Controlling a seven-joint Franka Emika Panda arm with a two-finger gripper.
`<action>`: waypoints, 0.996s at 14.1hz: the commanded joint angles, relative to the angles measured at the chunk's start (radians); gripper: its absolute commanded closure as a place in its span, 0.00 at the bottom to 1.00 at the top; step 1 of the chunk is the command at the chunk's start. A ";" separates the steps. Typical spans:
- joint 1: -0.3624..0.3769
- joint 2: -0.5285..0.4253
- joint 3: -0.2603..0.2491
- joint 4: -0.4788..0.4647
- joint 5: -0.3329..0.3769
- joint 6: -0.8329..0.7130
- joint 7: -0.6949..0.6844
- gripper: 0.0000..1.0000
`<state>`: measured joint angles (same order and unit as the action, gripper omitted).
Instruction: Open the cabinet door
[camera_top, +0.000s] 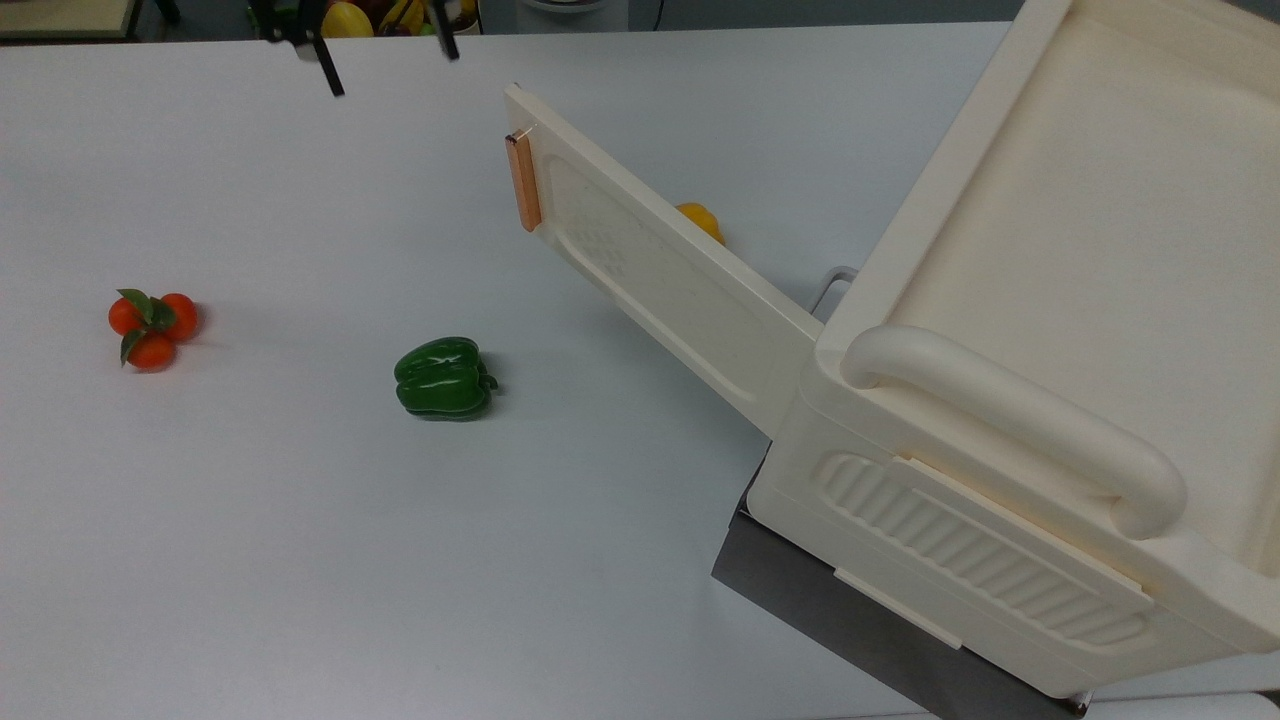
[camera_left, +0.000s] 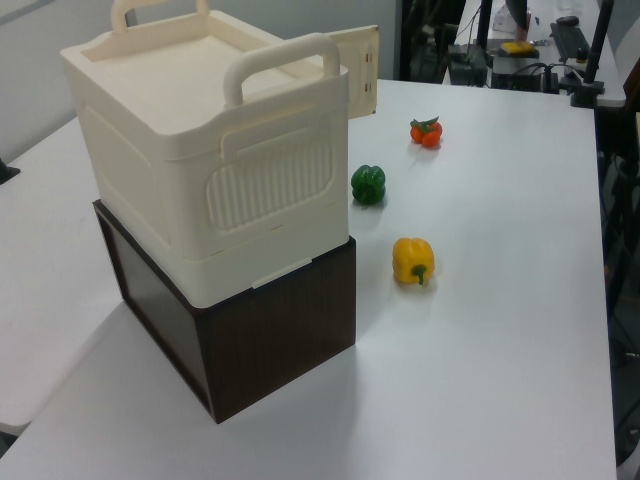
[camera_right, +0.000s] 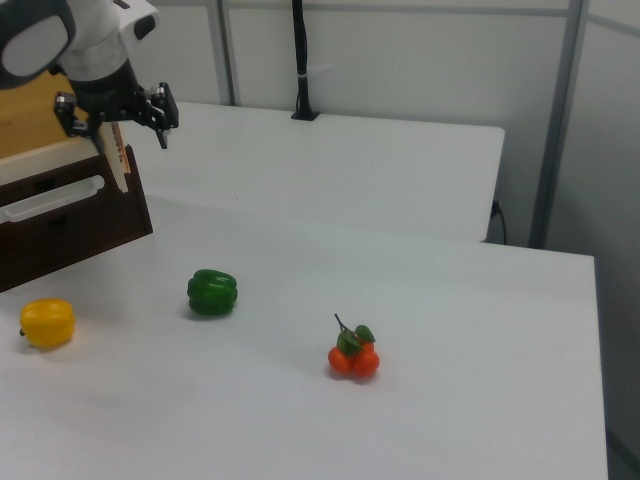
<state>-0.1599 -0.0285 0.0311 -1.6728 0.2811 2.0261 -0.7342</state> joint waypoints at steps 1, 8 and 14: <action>0.019 -0.056 -0.030 0.027 -0.014 -0.185 0.263 0.00; 0.134 -0.082 -0.008 0.067 -0.234 -0.458 0.663 0.00; 0.134 -0.076 0.079 0.059 -0.218 -0.426 0.854 0.00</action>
<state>-0.0331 -0.0985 0.1140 -1.6040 0.0692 1.5817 0.0823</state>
